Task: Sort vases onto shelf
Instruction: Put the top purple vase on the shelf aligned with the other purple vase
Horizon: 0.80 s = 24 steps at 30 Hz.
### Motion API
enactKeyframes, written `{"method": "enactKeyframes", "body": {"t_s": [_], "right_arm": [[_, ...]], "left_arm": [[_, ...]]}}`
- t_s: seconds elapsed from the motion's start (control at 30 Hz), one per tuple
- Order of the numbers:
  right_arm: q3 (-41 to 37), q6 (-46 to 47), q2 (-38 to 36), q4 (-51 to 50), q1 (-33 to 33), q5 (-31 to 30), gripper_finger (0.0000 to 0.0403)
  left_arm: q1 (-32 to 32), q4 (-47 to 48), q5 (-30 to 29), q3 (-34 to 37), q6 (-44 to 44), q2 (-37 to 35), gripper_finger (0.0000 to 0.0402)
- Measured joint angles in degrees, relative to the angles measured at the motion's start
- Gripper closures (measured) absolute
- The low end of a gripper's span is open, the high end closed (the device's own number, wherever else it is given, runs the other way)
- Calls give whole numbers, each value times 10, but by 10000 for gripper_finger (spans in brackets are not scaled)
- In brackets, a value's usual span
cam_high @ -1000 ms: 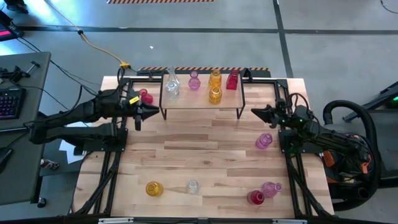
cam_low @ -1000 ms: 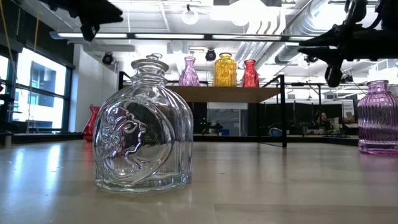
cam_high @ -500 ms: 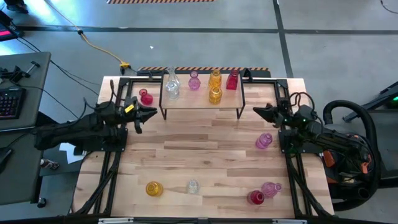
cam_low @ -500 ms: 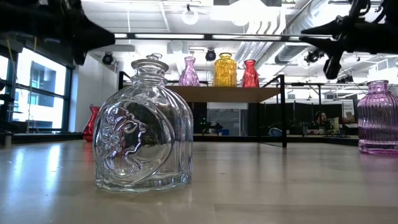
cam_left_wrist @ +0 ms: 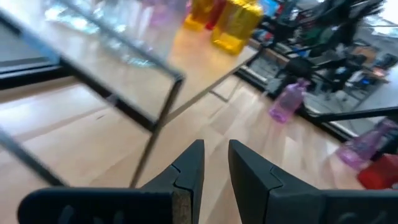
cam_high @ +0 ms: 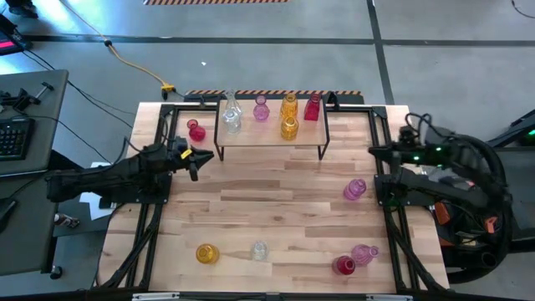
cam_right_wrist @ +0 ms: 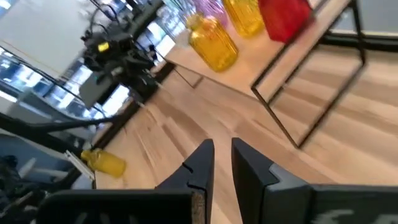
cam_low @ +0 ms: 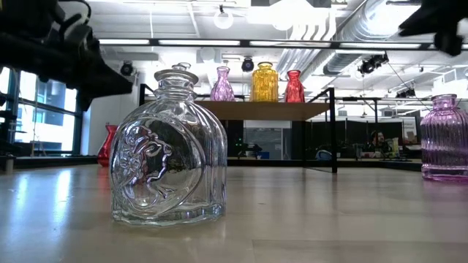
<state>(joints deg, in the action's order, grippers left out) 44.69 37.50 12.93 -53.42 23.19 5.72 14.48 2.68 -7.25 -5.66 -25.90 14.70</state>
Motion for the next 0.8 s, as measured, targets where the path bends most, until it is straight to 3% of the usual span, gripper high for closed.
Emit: {"method": "enactKeyframes", "body": {"t_s": [0.2,0.3,0.5,0.8], "right_arm": [[106,-27,67,-170,0,-37,366],[125,-70,108,-215,0,-22,366],[128,-109,176,-230,0,48,366],[126,-56,222,-254,0,38,366]], "left_arm": [[0,2,-36,4,-4,0,337],[0,5,-55,4,-2,0,337],[0,6,-58,4,5,0,337],[0,8,-58,4,6,0,337]]}}
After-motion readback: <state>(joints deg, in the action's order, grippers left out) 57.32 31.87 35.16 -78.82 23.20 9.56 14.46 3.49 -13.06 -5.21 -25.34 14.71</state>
